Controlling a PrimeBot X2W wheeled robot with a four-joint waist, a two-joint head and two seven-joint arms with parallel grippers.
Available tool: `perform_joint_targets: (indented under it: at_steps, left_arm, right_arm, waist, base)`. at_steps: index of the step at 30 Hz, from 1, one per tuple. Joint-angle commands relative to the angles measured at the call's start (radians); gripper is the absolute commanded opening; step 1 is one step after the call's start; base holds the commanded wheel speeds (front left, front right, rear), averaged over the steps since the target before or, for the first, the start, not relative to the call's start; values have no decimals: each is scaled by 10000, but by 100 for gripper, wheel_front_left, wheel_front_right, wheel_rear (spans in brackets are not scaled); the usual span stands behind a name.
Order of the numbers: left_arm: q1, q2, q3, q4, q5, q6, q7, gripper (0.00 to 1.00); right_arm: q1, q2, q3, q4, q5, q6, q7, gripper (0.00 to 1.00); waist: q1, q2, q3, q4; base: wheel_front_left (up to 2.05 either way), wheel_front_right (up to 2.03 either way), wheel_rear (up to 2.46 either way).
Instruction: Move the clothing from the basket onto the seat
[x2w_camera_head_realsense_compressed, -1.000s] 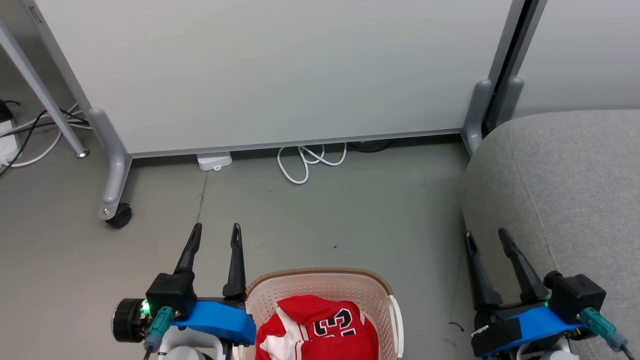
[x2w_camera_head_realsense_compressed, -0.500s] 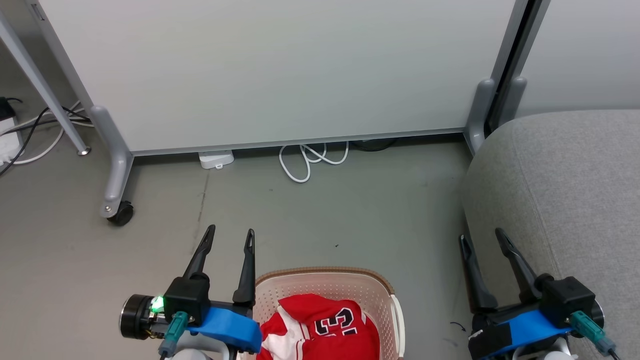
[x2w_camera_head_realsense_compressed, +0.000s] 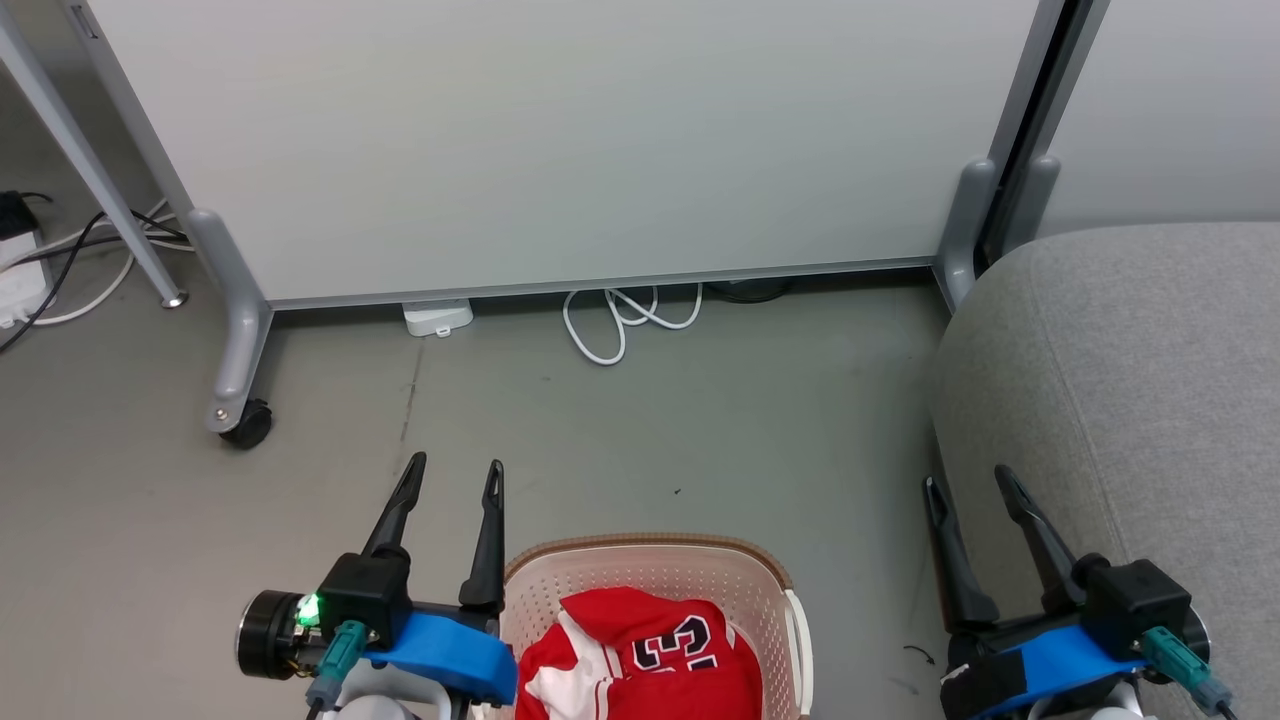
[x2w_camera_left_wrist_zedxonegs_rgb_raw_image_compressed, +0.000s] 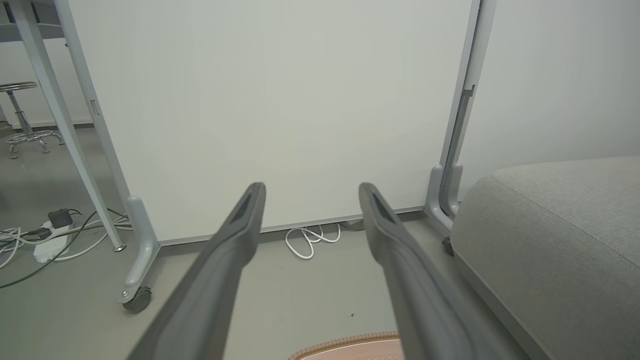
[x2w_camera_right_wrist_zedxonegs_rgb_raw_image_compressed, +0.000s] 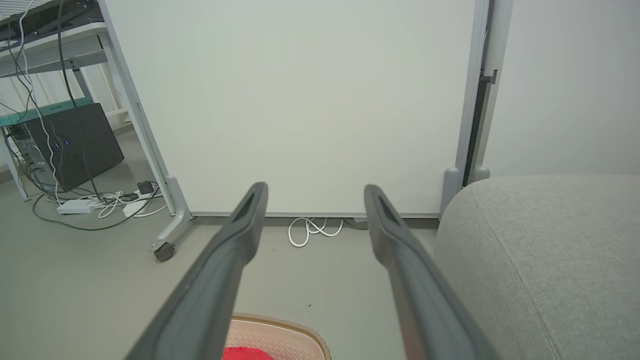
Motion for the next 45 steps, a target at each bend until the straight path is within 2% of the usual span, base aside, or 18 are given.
perform_joint_targets:
  at_steps: [1,16,25,34,45]
  left_arm:
    - [-112,-7,55,34,-37,-52,-28,100]
    - [-165,-29,83,197,-106,18,-28,100]
    - [-853,13,-190,687,301,-447,-28,100]
    - [-2259,111,-880,2062,719,-853,-28,100]
    - [-4443,249,-2346,5023,993,-1023,-26,100]
  right_arm:
    - [10,-58,-9,45,31,22,-28,100]
    - [-67,-59,0,208,47,20,-23,100]
    - [-288,-57,-17,-156,-154,16,-19,100]
    - [-868,-80,91,-527,-597,16,-19,100]
    - [-2310,-428,419,-1003,-494,16,-19,100]
  waist:
    - [0,0,12,0]
    - [0,0,31,-17]
    - [0,0,458,-249]
    - [0,0,1600,-960]
    - [0,0,3691,-2020]
  base:
    - [0,0,0]
    - [0,0,0]
    - [0,0,0]
    - [0,0,0]
    - [0,0,0]
